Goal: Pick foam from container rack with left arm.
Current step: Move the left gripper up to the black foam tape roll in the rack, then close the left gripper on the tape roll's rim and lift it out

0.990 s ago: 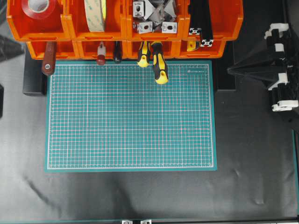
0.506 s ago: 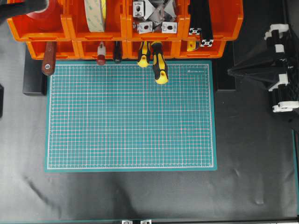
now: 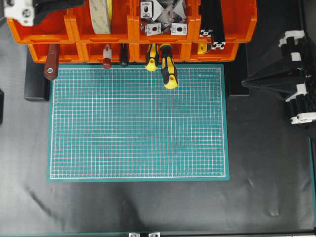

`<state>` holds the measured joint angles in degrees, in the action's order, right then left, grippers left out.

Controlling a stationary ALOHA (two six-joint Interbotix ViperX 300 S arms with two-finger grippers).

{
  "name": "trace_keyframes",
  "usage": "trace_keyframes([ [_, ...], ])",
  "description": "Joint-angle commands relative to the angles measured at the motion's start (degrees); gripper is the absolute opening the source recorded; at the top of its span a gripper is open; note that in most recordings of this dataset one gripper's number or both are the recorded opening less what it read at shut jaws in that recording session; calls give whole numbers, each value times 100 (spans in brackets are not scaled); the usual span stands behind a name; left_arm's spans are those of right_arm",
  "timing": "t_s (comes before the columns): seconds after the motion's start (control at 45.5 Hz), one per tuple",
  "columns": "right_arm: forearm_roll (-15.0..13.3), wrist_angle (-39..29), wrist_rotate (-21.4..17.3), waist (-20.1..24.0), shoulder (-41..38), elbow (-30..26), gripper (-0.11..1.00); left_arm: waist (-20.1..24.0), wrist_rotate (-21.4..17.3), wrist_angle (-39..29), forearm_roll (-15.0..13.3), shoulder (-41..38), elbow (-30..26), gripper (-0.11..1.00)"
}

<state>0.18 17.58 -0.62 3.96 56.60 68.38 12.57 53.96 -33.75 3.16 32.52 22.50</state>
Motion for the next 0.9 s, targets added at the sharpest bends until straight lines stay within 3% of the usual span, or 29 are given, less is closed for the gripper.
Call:
trace_keyframes([
  [0.0, 9, 97, 9, 18, -26, -185, -1, 105, 132, 0, 18, -88, -193, 91],
  [0.198, 9, 88, 26, 18, -26, -185, -1, 202, 431, 79, 18, -413, -246, 90],
  [0.704, 9, 62, 9, 18, -26, -185, -1, 202, 483, 141, 18, -949, -457, 89],
  [0.88, 9, 62, 9, 18, -26, -185, -1, 202, 483, 211, 18, -940, -457, 77],
])
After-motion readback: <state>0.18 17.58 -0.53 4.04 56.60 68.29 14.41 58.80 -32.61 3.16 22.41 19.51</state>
